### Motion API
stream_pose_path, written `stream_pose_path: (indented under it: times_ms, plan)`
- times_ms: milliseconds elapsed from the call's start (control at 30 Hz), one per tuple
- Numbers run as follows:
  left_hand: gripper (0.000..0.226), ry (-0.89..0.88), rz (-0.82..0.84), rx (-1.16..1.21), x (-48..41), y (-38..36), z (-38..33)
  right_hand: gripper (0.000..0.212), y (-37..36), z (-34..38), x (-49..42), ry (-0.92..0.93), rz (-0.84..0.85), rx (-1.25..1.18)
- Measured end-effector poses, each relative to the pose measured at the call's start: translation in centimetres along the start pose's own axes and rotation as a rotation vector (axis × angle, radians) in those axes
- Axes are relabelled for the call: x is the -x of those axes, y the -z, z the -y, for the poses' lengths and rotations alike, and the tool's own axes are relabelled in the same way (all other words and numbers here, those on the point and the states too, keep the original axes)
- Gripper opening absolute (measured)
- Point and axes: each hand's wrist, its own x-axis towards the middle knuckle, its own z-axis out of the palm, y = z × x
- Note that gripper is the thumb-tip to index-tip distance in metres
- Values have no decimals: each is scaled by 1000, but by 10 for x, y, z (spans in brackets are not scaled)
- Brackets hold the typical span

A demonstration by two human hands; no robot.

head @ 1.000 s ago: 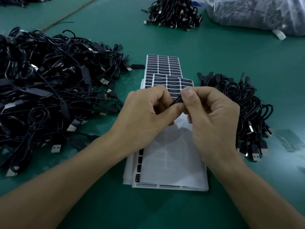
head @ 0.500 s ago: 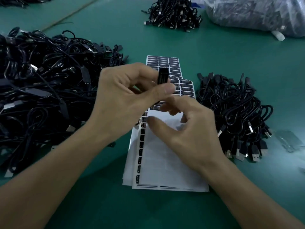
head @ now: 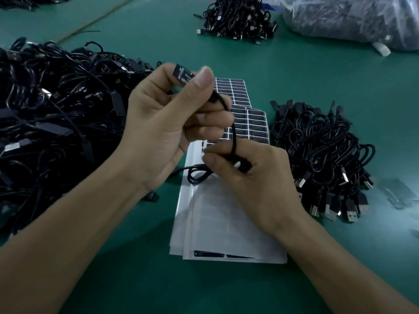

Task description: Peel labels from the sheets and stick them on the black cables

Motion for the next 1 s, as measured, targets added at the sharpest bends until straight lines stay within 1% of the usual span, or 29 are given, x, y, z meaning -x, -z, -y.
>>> stream_pose_path:
  times_ms: [33, 100, 167, 200, 300, 367, 433, 500, 533, 567, 633, 667, 700, 733, 800, 867, 933, 1000]
  plan:
    - [24, -14, -4, 35, 0, -1, 2, 9, 1, -1, 0, -16, -4, -32]
    - [28, 29, -53, 89, 1, -3, -2, 11, 3, 1, 0, -49, -40, -94]
    - [28, 56, -129, 108, 0, 2, -2, 10, 6, 3, -1, -21, -115, -120]
    - [32, 74, -186, 108, -1, 1, -4, 11, 8, 5, -2, 5, -157, -117]
    - [51, 106, -314, 16, -5, 7, 1, 15, 17, 10, -4, 74, -268, -64]
    - [54, 121, -348, -82, -6, 10, 3, 14, 26, 13, -5, 128, -362, 57]
    - [47, 96, -386, -242, -9, 17, 8, 9, 37, 14, -5, 164, -463, 200]
    - [34, 25, -380, -518, -12, 24, 10, 4, 48, 14, -8, 155, -539, 341]
    - [30, -27, -352, -672, -12, 27, 12, 7, 53, 13, -9, 128, -565, 405]
    - [26, -81, -314, -816, -12, 30, 13, 14, 59, 12, -11, 86, -579, 452]
    - [13, -146, -230, -1059, -10, 33, 15, 24, 69, 7, -13, -4, -562, 517]
    - [6, -148, -185, -1169, -10, 36, 16, 27, 73, 4, -13, -46, -540, 565]
    - [7, -144, -159, -1276, -10, 38, 17, 30, 77, 2, -13, -92, -516, 623]
    - [14, -138, -147, -1367, -11, 41, 18, 33, 79, 0, -13, -141, -497, 674]
    - [26, -118, -149, -1482, -13, 45, 18, 34, 80, 1, -12, -185, -488, 721]
    - [34, -67, -136, -1544, -13, 46, 17, 29, 74, 5, -11, -100, -487, 715]
    - [41, -6, -99, -1616, -14, 45, 18, 21, 64, 7, -8, 71, -479, 690]
    - [47, 57, -67, -1672, -16, 44, 18, 16, 49, 8, -4, 260, -426, 682]
